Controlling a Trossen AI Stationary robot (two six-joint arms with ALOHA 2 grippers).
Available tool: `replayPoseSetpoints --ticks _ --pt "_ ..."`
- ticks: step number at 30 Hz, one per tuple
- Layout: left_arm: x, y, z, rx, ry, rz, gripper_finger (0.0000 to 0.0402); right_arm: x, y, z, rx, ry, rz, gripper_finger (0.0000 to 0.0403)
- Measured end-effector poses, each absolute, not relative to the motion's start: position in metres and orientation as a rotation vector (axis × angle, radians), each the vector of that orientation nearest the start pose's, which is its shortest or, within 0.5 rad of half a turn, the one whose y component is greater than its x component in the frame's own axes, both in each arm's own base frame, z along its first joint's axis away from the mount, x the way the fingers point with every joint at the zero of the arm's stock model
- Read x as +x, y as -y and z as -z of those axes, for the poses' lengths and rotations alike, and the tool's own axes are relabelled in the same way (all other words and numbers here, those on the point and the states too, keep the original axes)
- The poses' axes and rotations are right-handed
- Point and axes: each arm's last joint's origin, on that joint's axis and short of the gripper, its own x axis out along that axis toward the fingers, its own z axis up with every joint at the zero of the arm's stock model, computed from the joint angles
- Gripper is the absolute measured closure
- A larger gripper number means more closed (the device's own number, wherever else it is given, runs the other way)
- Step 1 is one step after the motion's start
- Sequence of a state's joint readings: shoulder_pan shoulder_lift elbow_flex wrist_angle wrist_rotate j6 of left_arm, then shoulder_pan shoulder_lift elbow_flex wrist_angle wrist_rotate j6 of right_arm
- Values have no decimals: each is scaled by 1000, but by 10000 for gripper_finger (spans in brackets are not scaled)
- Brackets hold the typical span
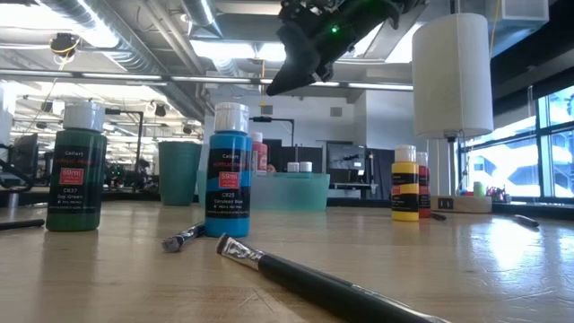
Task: Pick & Place Paint Supplies
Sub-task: Put the big pink paint bottle into the green bin
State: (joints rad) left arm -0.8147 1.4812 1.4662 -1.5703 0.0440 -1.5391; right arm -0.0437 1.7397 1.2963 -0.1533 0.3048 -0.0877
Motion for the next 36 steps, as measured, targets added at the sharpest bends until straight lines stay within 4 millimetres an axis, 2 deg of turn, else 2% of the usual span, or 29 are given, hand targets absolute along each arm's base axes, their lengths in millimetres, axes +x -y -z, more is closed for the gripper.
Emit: replayPoseSetpoints --ticks 5,15,20,25,36 --pt "169 171 -326 -571 -1548 -558 284 389 26 -259 -164 -618 308 402" --pt "164 175 -325 -595 -1595 -556 284 388 26 -257 -163 -632 308 402" --pt "167 165 -311 -542 -1612 -591 284 388 26 -258 -163 -631 308 402" --pt "166 154 -305 -533 -1622 -605 284 389 26 -258 -162 -623 308 402" --pt "168 125 -320 -475 -1482 -544 284 389 26 -259 -168 -615 306 402"
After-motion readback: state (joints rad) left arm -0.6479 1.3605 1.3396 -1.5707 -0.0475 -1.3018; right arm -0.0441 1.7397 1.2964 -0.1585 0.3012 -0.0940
